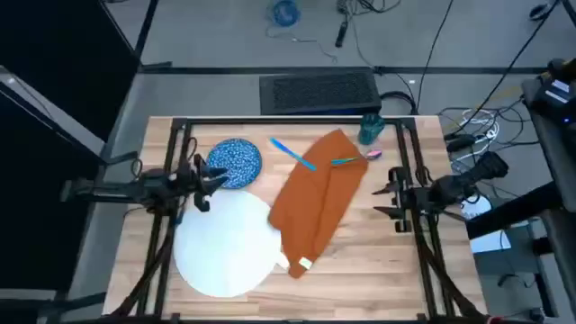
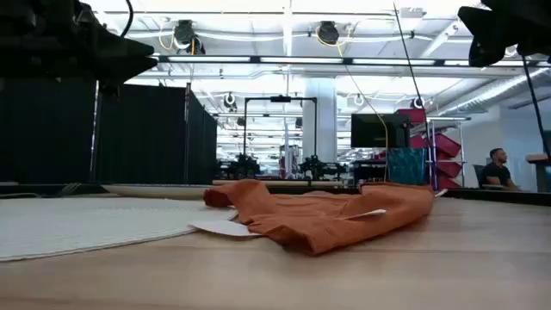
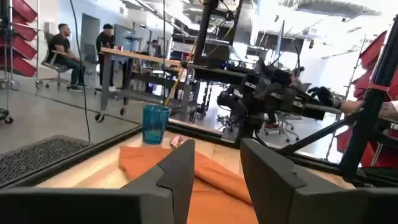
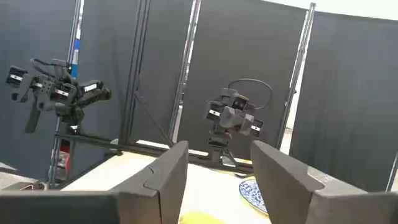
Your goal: Set table place
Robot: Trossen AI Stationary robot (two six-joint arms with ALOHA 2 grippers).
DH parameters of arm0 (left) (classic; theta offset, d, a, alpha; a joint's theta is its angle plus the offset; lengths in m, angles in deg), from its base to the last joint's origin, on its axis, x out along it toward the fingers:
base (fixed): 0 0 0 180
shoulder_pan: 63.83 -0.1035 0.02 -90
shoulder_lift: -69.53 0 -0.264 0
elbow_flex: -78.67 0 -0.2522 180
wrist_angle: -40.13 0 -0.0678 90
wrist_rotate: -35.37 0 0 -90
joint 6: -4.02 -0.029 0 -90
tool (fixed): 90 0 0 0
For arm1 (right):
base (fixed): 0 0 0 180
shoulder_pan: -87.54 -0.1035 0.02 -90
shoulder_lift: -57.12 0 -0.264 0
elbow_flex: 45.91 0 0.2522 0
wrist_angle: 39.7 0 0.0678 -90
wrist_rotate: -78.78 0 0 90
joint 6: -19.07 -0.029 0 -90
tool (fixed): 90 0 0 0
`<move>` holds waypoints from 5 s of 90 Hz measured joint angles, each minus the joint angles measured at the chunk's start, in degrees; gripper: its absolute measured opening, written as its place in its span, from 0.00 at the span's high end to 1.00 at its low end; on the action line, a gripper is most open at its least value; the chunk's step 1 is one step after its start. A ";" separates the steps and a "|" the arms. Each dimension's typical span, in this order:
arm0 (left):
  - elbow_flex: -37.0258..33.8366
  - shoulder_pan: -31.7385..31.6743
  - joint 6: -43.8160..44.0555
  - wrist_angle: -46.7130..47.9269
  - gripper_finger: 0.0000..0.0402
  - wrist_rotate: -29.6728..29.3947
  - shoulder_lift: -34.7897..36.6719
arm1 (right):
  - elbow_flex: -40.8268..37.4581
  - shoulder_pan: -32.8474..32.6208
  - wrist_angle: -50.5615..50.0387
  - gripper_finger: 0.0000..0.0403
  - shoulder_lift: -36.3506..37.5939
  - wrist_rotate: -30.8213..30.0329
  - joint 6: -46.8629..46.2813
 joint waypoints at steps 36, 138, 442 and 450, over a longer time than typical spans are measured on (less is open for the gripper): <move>0.00 -0.02 0.00 0.00 0.71 0.00 0.00 | 0.00 0.00 0.00 0.59 0.00 0.00 0.00; 0.00 0.00 -0.09 0.00 0.71 0.00 -0.01 | 0.00 0.02 1.08 0.59 -0.03 0.00 0.00; 23.49 28.65 50.70 34.71 0.73 -0.12 -60.77 | 49.94 24.00 -10.18 0.59 -64.33 6.93 -28.20; 24.38 27.58 48.39 32.53 0.74 0.24 -62.59 | 49.94 24.00 -10.55 0.59 -63.82 6.93 -28.29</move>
